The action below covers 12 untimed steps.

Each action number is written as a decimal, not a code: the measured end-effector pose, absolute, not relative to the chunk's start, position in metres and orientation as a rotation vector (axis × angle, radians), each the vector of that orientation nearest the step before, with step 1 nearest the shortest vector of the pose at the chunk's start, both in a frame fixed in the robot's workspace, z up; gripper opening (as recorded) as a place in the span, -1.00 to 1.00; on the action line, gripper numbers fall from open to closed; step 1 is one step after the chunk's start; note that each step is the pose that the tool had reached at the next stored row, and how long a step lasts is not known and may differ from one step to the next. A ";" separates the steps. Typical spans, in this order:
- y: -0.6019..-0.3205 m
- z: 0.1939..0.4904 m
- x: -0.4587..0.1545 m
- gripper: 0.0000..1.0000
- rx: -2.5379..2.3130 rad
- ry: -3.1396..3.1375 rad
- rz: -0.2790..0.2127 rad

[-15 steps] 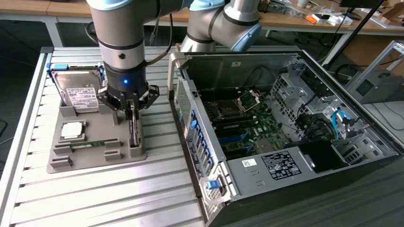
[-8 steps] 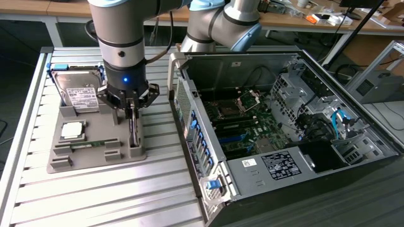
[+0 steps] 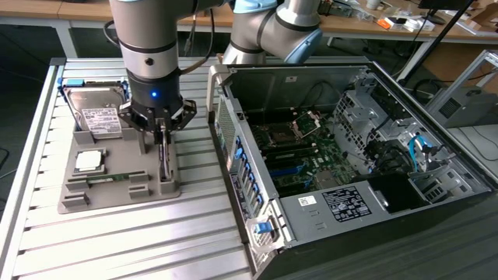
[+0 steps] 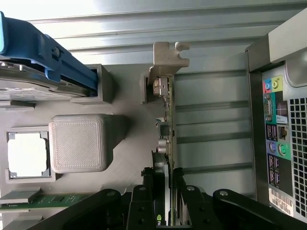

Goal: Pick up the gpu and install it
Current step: 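Pick up the gpu and move the gpu toward the slot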

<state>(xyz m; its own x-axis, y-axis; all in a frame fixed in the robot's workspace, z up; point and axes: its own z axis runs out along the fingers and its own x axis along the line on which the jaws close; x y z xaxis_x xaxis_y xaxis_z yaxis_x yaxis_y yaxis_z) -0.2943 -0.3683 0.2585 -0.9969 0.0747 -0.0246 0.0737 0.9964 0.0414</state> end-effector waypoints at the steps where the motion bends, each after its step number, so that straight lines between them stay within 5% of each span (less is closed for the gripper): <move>1: -0.368 0.259 -0.294 -0.47 0.116 3.113 0.063; 12: -0.368 0.268 -0.294 -0.47 0.116 3.113 0.063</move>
